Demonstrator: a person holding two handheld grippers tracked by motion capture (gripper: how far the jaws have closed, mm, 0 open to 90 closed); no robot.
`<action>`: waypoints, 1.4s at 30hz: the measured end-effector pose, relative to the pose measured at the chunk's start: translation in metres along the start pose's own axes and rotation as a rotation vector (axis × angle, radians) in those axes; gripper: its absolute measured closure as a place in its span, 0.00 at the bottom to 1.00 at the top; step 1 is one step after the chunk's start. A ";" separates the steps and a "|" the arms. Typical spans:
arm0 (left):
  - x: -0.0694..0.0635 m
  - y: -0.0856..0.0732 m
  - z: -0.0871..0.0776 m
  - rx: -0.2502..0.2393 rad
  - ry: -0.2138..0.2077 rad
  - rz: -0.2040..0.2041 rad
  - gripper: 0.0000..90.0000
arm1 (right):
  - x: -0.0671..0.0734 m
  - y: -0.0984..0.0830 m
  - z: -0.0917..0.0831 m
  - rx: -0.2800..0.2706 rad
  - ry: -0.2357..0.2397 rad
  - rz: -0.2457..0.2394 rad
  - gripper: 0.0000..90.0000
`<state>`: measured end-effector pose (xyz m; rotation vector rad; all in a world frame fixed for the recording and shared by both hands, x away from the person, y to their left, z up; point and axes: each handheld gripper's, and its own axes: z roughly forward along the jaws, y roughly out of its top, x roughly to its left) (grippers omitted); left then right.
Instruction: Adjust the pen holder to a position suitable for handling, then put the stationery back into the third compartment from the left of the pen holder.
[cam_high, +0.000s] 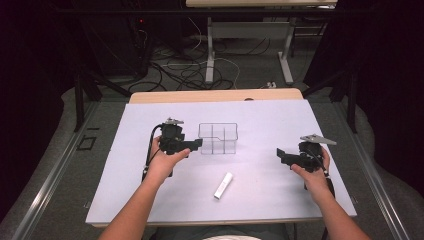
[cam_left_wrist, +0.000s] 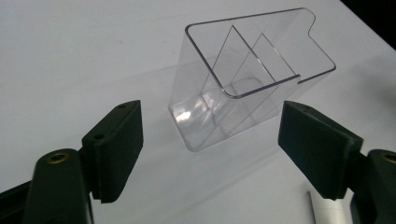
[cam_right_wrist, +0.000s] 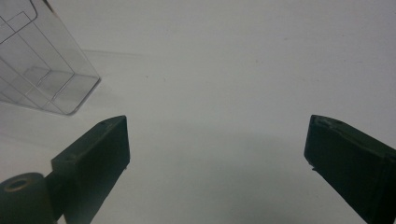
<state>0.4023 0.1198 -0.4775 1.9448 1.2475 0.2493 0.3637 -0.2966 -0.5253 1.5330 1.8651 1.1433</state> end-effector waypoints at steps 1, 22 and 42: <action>0.000 -0.001 0.001 -0.002 -0.011 -0.006 0.23 | 0.000 0.000 0.000 0.000 0.001 -0.003 0.07; -0.019 -0.011 0.021 0.051 -0.039 0.066 0.17 | -0.001 0.000 0.001 0.000 0.006 -0.003 0.07; -0.037 -0.018 0.029 0.112 -0.084 0.122 0.31 | 0.001 0.001 0.000 -0.003 0.014 -0.008 0.07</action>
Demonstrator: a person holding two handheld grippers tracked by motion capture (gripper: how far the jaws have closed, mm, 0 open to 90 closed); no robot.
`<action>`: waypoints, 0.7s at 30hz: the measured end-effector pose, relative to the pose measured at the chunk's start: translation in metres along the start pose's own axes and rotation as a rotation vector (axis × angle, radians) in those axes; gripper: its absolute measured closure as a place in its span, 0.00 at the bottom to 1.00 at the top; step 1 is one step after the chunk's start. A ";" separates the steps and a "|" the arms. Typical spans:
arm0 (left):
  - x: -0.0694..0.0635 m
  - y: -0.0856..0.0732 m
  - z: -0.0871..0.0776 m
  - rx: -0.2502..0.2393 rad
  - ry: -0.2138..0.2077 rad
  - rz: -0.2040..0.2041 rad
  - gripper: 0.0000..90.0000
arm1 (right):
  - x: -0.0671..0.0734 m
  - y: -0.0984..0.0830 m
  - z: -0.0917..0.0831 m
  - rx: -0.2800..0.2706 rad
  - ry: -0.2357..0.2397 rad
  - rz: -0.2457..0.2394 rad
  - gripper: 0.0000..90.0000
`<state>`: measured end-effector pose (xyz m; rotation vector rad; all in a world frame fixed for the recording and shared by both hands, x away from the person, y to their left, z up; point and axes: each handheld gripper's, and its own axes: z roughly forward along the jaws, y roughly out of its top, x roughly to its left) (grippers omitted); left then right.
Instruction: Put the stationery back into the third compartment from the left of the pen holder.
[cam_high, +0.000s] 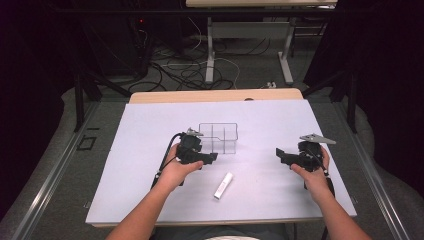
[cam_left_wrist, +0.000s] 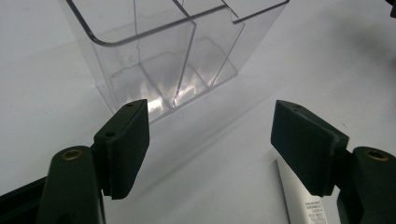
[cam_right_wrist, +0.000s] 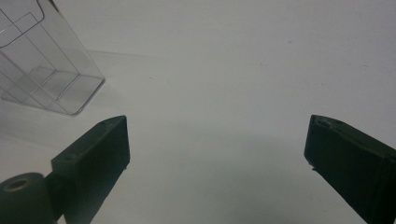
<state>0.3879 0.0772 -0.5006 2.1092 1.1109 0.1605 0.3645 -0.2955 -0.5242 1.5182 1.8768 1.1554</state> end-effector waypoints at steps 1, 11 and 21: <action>0.000 0.000 0.000 0.000 0.000 0.000 0.32 | 0.000 0.000 0.000 -0.001 0.000 -0.003 0.07; -0.006 -0.004 0.006 0.089 -0.081 -0.078 0.45 | 0.000 0.000 0.000 0.001 0.006 -0.004 0.07; -0.010 -0.009 0.015 0.156 -0.158 -0.106 0.51 | 0.001 0.000 -0.001 0.001 0.009 -0.001 0.07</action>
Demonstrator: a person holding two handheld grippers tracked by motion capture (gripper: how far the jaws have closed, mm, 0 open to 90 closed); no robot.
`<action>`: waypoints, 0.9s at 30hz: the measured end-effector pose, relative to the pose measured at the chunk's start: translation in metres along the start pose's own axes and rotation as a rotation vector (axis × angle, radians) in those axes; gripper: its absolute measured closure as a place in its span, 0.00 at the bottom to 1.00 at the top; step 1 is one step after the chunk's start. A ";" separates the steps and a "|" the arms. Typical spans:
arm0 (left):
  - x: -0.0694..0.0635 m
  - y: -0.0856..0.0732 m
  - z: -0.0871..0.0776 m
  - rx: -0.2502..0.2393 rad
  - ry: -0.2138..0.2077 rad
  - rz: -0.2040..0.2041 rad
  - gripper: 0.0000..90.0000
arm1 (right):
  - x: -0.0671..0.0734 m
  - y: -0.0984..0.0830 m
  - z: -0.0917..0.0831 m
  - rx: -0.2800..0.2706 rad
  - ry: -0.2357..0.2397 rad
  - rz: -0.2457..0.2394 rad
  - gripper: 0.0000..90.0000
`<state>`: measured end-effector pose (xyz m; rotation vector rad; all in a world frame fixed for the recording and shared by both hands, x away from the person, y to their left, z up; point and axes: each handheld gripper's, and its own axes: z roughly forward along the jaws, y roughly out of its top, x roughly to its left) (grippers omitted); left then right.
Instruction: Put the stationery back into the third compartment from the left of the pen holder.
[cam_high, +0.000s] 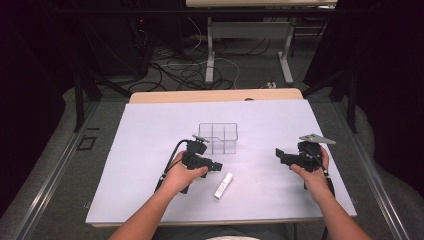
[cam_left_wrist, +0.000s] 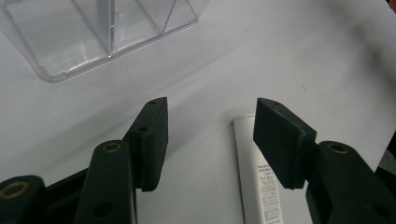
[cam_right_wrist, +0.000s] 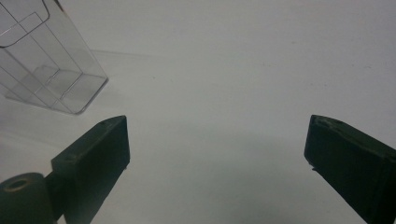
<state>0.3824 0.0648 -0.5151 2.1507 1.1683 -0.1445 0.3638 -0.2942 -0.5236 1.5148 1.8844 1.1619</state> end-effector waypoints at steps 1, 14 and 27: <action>-0.001 -0.001 0.001 0.001 -0.003 -0.002 0.51 | 0.000 0.000 0.000 0.000 0.000 0.000 0.07; -0.014 -0.010 0.016 0.062 -0.014 -0.011 0.54 | 0.000 0.000 0.001 0.002 0.001 -0.006 0.07; -0.025 -0.013 0.032 0.123 -0.028 -0.023 0.56 | 0.001 -0.001 0.002 0.006 0.005 -0.014 0.07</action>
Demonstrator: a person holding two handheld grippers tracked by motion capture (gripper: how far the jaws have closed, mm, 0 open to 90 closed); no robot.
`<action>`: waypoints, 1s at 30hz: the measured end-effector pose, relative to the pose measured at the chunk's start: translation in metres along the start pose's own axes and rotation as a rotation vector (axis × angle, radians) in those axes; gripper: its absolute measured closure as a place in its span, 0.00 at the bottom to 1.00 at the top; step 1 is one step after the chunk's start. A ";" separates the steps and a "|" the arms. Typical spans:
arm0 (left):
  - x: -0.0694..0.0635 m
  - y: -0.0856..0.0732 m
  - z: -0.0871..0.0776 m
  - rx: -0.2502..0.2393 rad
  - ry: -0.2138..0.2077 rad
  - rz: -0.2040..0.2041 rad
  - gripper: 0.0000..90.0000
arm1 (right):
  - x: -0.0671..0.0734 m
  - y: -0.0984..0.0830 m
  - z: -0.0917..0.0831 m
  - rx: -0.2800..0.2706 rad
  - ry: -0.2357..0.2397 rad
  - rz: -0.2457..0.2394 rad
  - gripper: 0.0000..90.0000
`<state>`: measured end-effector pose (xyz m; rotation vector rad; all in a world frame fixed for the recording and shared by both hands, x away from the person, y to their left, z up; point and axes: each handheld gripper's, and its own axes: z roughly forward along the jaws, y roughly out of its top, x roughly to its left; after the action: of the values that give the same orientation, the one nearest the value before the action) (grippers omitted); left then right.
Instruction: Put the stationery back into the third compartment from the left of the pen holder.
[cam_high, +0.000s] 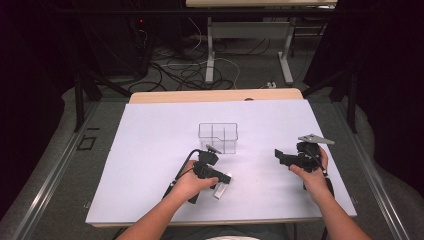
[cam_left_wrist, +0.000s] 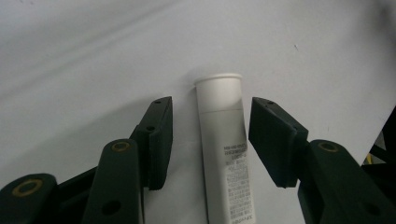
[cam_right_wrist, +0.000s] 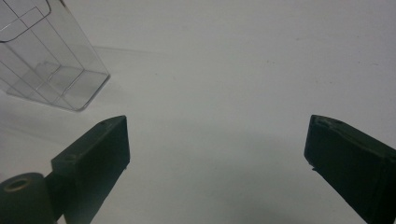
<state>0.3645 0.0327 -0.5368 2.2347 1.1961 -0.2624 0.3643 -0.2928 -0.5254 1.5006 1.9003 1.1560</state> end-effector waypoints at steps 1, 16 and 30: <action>-0.001 -0.001 0.001 0.011 -0.004 -0.001 0.57 | 0.000 0.000 0.000 -0.001 0.000 0.000 0.07; -0.009 -0.013 -0.001 0.061 -0.019 -0.003 0.64 | 0.000 0.000 0.000 0.002 -0.001 0.016 0.07; -0.013 -0.027 -0.008 0.103 0.011 -0.024 0.70 | 0.000 -0.001 0.000 0.009 0.003 0.010 0.07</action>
<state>0.3345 0.0392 -0.5355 2.3139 1.2409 -0.3290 0.3641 -0.2924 -0.5262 1.5156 1.9049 1.1555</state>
